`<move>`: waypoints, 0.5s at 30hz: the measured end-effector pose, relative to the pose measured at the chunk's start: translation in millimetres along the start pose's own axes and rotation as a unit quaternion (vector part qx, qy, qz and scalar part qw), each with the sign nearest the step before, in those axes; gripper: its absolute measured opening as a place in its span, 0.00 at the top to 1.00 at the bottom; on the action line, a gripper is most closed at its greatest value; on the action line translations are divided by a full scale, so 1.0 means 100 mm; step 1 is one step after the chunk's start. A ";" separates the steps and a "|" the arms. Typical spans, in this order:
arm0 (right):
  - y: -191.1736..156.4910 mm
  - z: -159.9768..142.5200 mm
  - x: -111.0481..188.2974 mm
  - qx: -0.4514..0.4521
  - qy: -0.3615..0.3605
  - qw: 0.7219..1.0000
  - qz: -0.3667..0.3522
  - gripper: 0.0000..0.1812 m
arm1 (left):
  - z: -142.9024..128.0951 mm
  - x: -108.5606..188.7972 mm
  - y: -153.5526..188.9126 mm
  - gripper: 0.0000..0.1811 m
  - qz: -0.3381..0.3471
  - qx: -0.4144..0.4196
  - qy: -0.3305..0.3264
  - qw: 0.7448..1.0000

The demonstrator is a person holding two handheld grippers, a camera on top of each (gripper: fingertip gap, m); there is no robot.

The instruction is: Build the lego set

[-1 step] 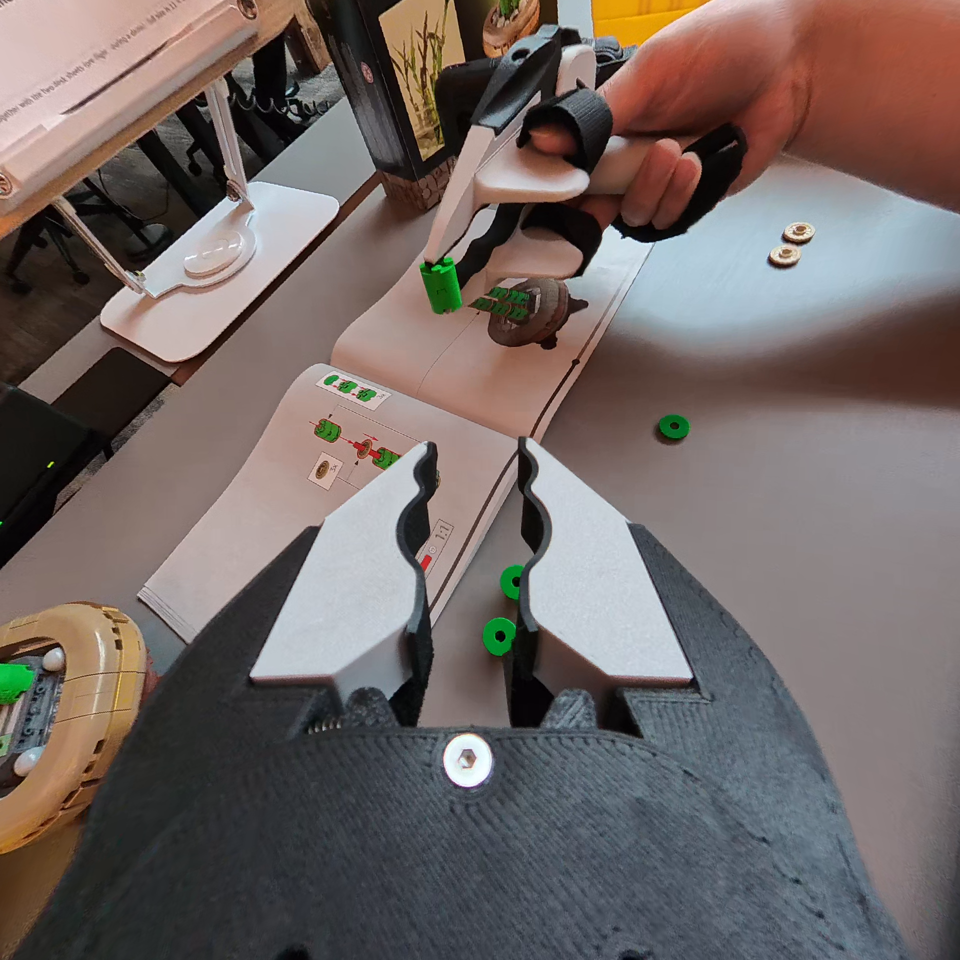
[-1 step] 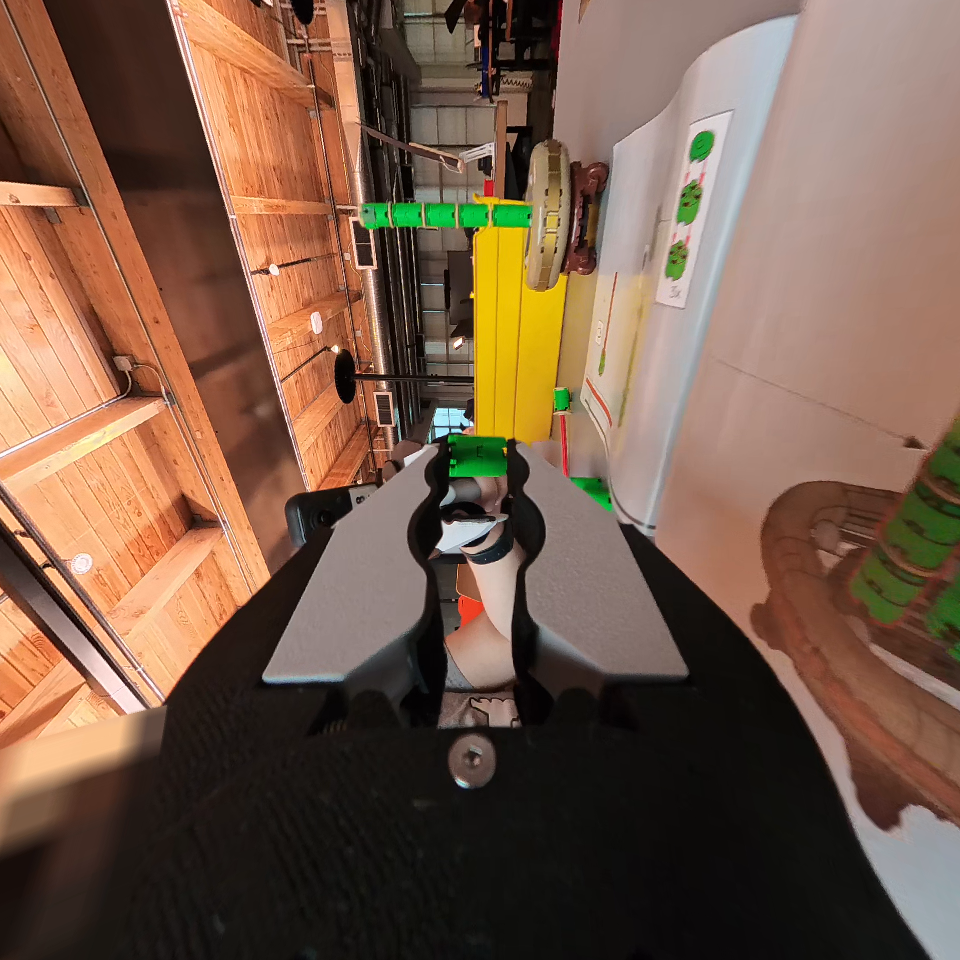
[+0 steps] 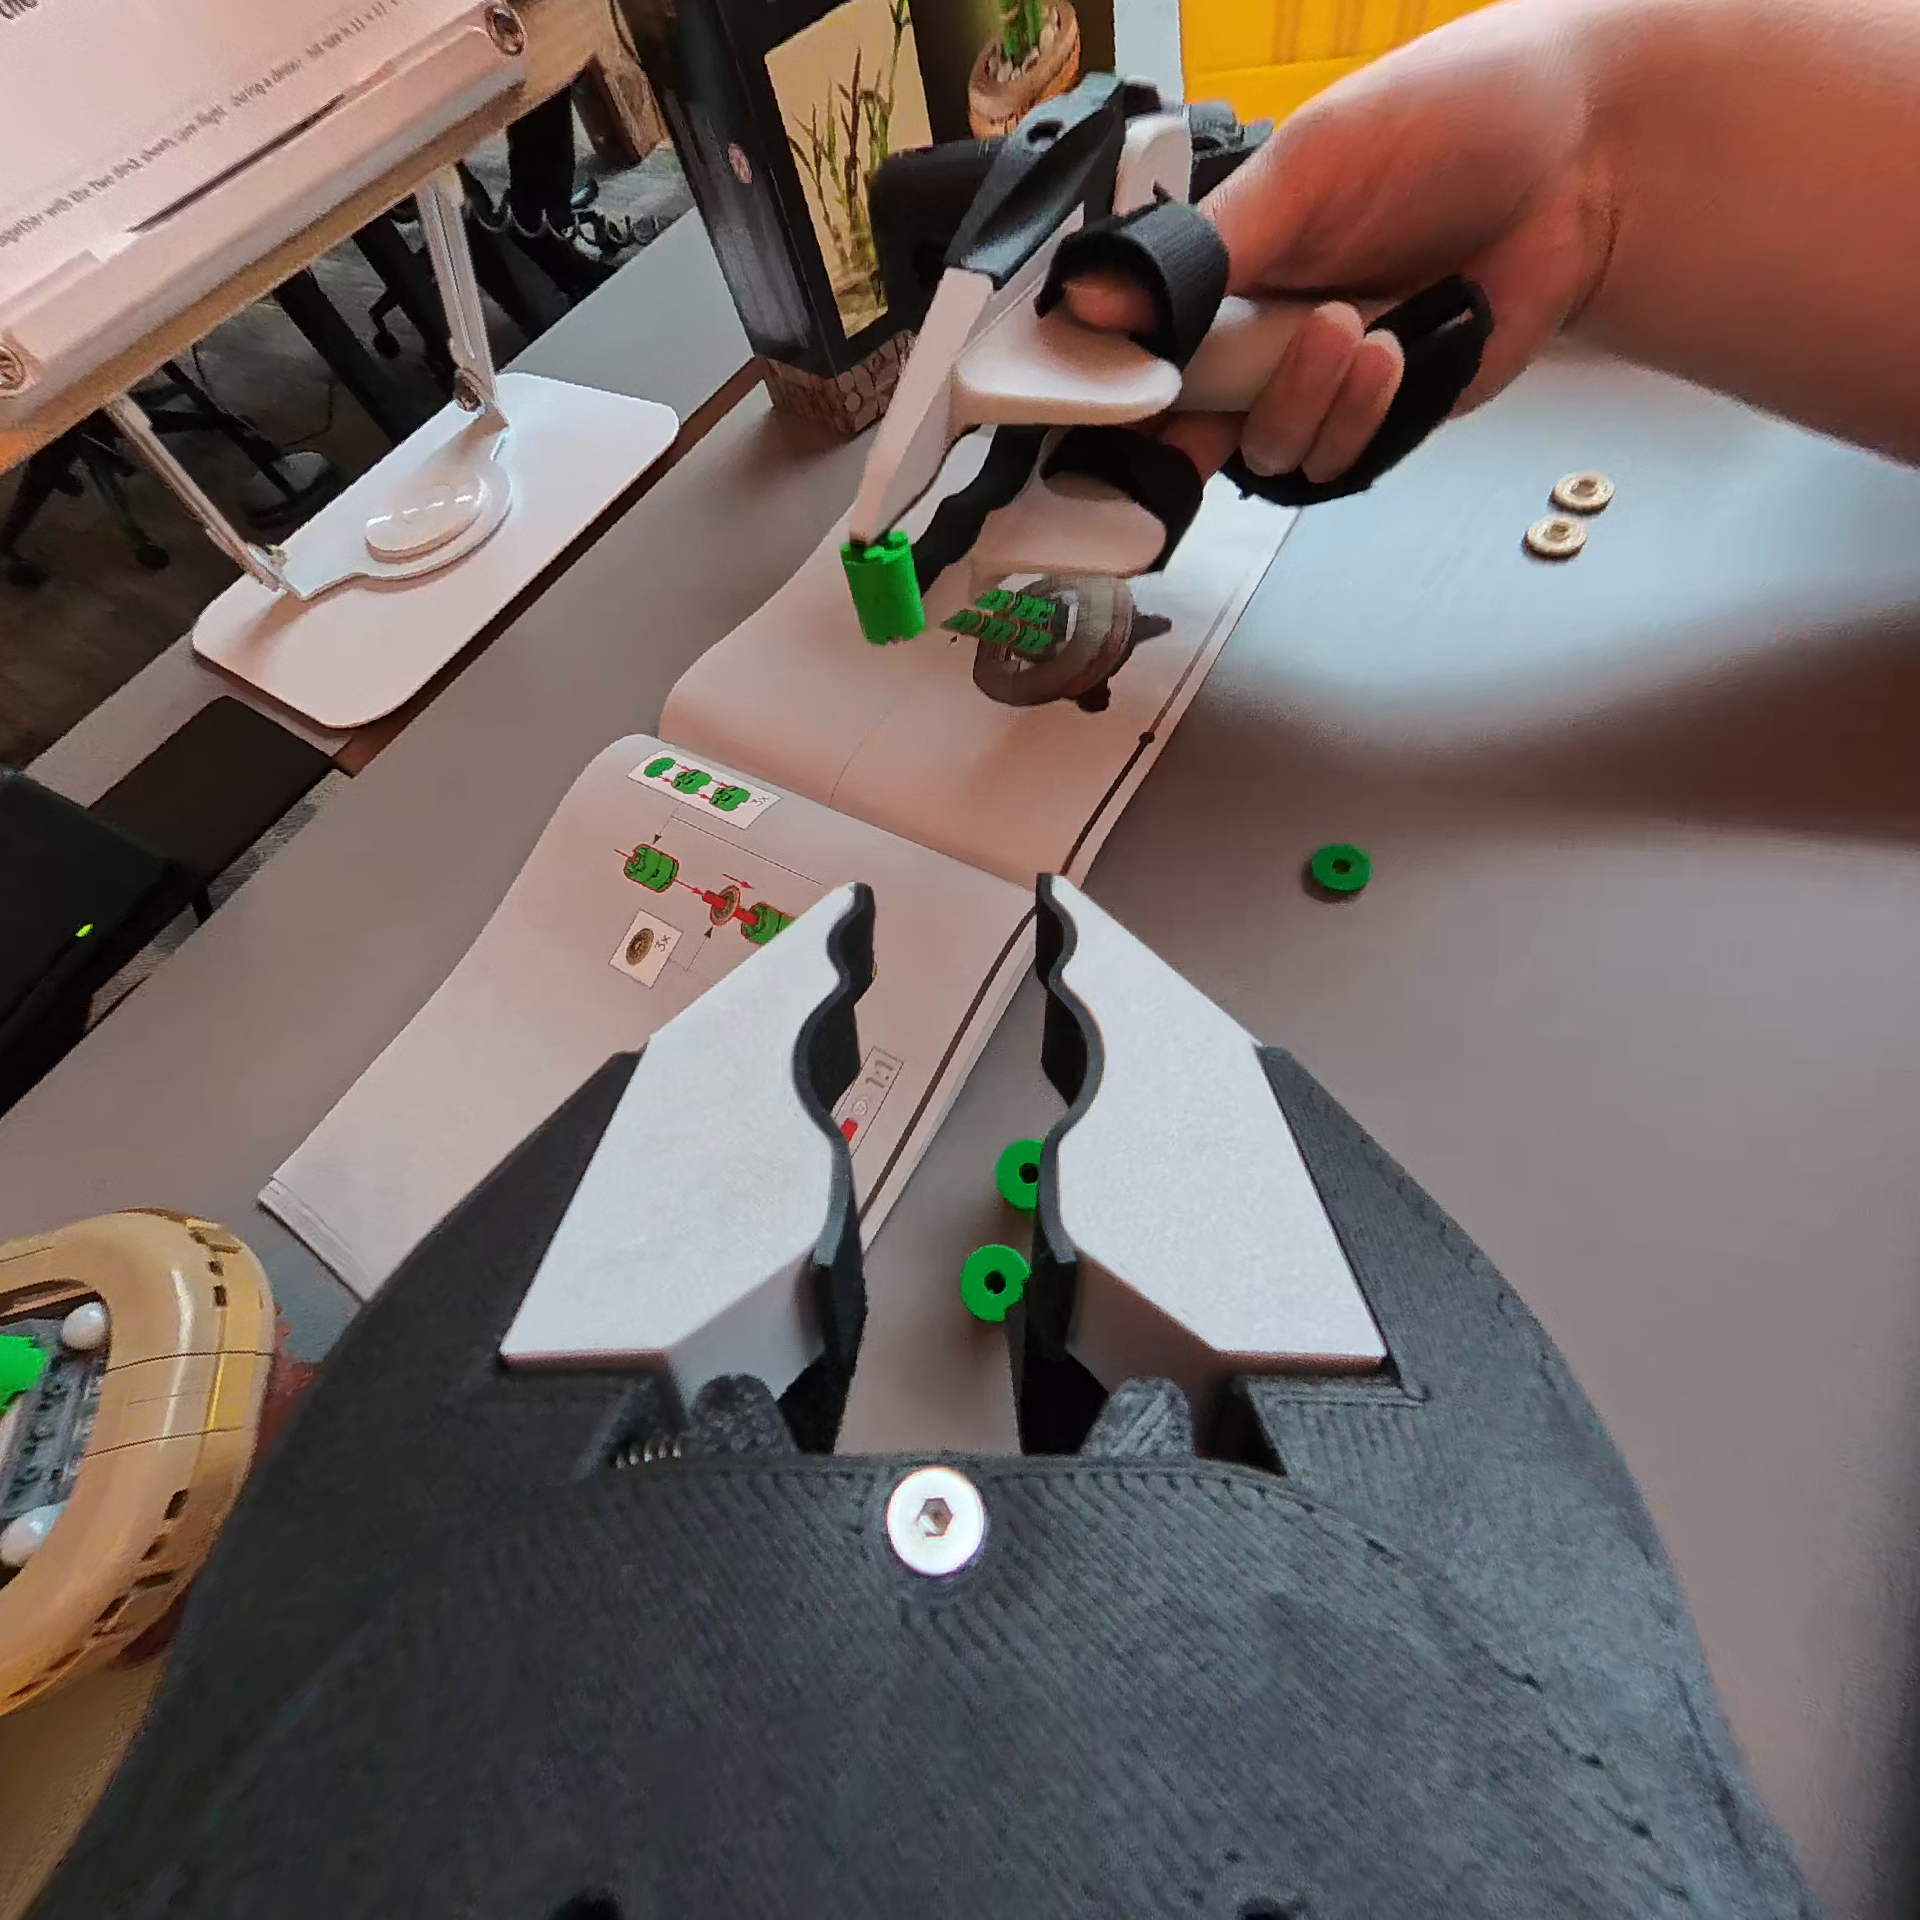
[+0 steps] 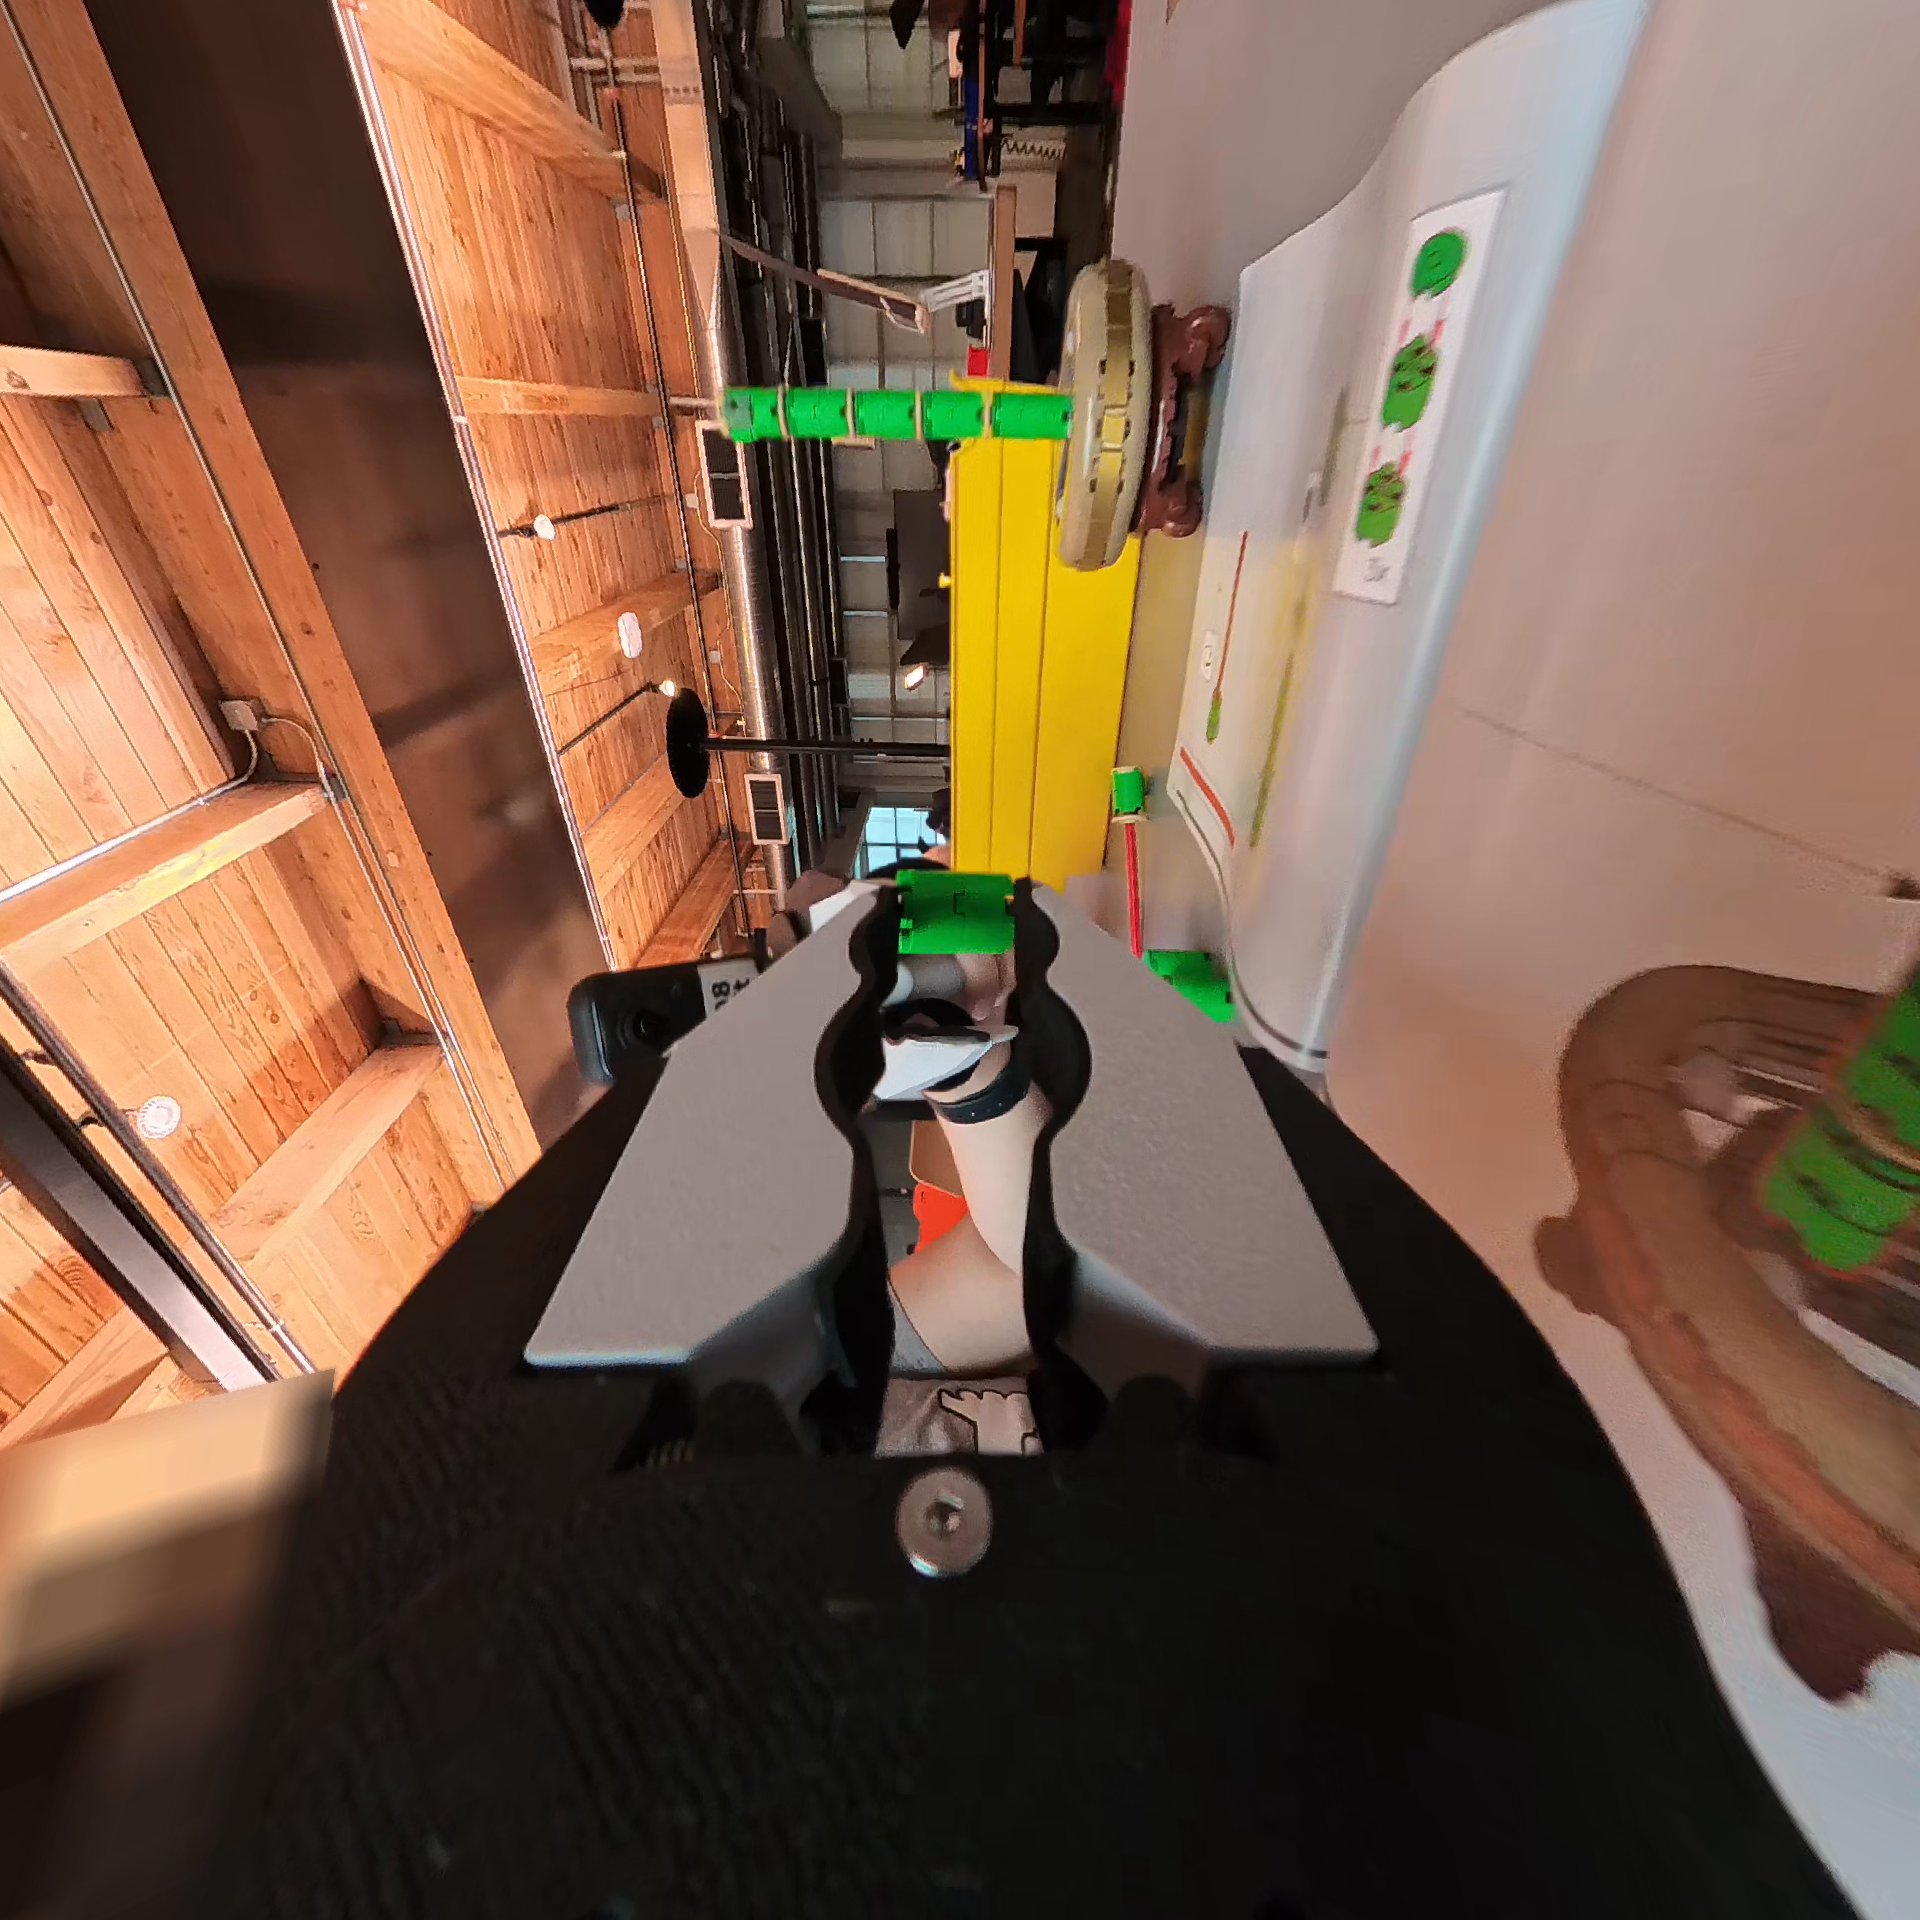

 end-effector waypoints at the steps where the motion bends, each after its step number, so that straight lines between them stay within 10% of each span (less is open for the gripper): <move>1: -0.03 -0.02 -0.05 0.004 -0.008 1.000 -0.001 0.89 | 0.02 0.00 -0.01 0.83 -0.008 0.011 0.012 1.000; 15: -0.31 -0.32 -0.67 0.045 -0.113 0.992 0.027 0.89 | 0.14 0.12 -0.09 0.83 -0.053 0.086 0.137 0.985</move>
Point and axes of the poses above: each gripper's, where its closed fingertips meet, x back along the fingers, z out of its top, y = z × x across the jaws, the point moved 7 cm from there along x, back along the fingers, and after that the axes turned 13 degrees about -y, right-handed, at the moved point
